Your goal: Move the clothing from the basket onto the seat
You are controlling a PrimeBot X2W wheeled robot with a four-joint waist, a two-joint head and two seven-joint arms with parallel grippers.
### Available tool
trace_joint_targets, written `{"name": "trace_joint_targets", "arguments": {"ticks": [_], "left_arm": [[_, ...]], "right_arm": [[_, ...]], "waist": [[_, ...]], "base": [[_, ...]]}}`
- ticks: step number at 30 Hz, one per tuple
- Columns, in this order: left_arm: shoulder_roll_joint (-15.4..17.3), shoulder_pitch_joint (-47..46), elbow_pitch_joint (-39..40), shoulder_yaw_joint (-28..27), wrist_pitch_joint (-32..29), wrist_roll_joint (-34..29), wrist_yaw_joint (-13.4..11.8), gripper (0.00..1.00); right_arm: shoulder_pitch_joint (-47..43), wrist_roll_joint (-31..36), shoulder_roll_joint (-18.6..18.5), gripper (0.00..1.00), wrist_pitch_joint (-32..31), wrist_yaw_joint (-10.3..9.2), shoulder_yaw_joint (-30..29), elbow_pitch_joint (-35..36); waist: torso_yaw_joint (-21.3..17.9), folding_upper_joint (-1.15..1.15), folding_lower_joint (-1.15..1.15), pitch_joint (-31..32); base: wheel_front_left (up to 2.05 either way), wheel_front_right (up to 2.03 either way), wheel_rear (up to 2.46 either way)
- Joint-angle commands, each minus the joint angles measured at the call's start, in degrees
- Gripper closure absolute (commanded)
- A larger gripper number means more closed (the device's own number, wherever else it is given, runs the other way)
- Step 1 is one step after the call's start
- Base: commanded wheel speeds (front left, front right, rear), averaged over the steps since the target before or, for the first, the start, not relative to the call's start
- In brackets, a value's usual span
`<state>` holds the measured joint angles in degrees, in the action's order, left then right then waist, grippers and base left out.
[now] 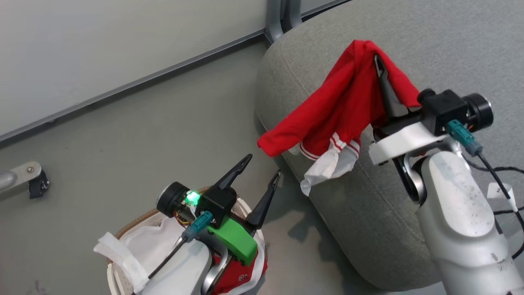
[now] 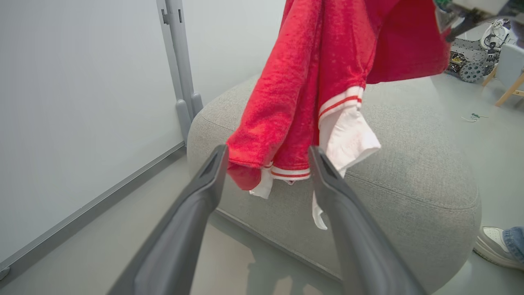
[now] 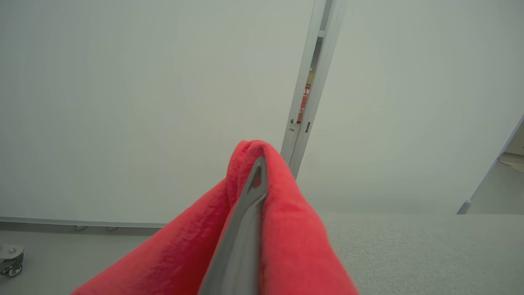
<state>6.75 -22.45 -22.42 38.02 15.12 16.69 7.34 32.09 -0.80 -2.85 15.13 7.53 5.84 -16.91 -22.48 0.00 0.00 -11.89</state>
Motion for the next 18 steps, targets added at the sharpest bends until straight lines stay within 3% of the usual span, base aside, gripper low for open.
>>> {"name": "trace_joint_targets", "arguments": {"ticks": [1, 7, 12, 18], "left_arm": [[0.9, -1.3, 0.2, -0.6, 0.1, -0.9, 0.2, 0.0], [1.6, -4.0, 1.2, -1.8, 0.1, -2.4, 0.2, 0.0], [2.8, -7.4, 3.3, -2.3, 0.1, -4.4, 0.2, 0.0], [3.8, -10.2, 6.2, -3.1, 0.1, -5.7, 0.2, 0.0]], "right_arm": [[2.6, 0.7, -0.9, 1.0, 0.0, -0.08, -0.5, -0.4], [14.7, 1.3, -5.6, 1.0, 0.0, -0.08, -3.4, -3.6], [27.1, 1.5, -12.9, 1.0, 0.0, -0.08, -6.5, -7.4], [35.8, 2.5, -20.7, 1.0, 0.0, -0.08, -10.7, -12.0]], "waist": [[1.4, 0.0, 0.0, -3.0], [4.6, 0.0, 0.0, -9.4], [7.8, 0.0, 0.0, -16.3], [10.5, 0.0, 0.0, -23.1]], "base": [[0.0, 0.0, 0.0], [0.0, 0.0, 0.0], [0.0, 0.0, 0.0], [0.0, 0.0, 0.0]]}}
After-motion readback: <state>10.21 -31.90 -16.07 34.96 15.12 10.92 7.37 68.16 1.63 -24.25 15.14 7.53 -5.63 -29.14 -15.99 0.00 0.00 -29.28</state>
